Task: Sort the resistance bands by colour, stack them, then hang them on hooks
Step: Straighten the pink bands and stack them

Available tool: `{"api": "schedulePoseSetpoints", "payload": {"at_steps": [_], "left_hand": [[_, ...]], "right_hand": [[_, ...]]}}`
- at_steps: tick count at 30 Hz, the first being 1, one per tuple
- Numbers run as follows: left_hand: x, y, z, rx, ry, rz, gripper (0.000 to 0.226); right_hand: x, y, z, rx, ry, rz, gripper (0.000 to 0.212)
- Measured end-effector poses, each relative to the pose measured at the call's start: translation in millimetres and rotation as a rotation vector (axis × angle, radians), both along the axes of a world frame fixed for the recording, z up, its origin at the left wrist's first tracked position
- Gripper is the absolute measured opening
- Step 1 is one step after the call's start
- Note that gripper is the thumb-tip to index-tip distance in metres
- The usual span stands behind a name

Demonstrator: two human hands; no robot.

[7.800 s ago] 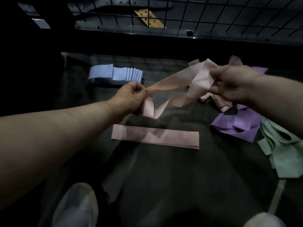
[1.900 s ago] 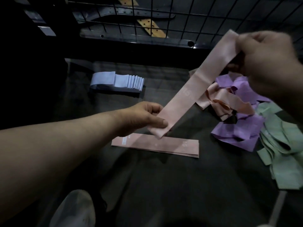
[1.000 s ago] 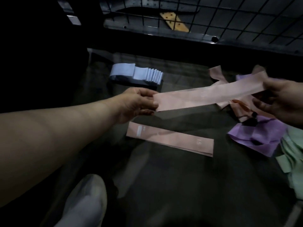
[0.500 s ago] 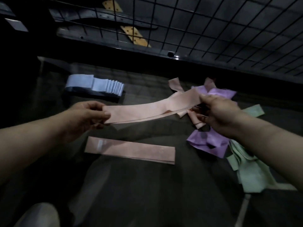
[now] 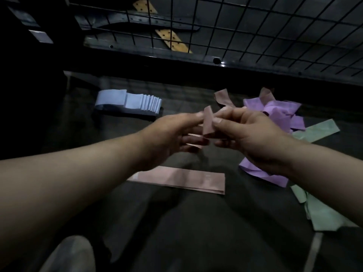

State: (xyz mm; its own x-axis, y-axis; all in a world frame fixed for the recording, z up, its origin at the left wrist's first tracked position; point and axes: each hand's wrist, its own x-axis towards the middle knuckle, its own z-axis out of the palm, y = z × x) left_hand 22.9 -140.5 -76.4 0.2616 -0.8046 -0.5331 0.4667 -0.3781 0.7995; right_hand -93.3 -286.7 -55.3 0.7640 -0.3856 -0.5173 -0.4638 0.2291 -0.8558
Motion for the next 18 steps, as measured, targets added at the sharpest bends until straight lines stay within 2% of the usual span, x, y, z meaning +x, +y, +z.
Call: {"api": "schedulePoseSetpoints", "payload": {"at_steps": [3,5,8,12,14,16,18], "left_hand": [[-4.6,-6.6,2.8,-0.043,-0.129,0.020,0.029],[-0.7,-6.4,-2.2,-0.017,-0.184,0.097,0.024],[12.0,-4.0,-4.3,-0.022,-0.068,0.156,0.025],[20.3,-3.4,-3.3,-0.115,0.021,0.091,0.024],[18.5,-2.4,0.6,-0.157,0.089,-0.012,0.029],[15.4,-5.4,2.0,-0.158,0.118,-0.058,0.045],[12.8,-9.6,-1.7,-0.060,-0.006,0.043,0.052]], "right_hand": [[5.5,4.8,7.9,-0.083,-0.016,0.193,0.018],[10.9,-3.2,9.7,-0.141,-0.008,0.152,0.018],[17.7,-22.2,1.2,-0.252,-0.014,0.017,0.026],[10.2,-26.3,-5.2,-0.287,0.080,0.413,0.058],[5.6,-21.5,-8.0,-0.216,0.094,0.461,0.051],[3.4,-15.5,-10.3,-0.171,0.056,0.358,0.038],[0.9,-15.5,-12.2,-0.177,0.040,0.260,0.033]]}}
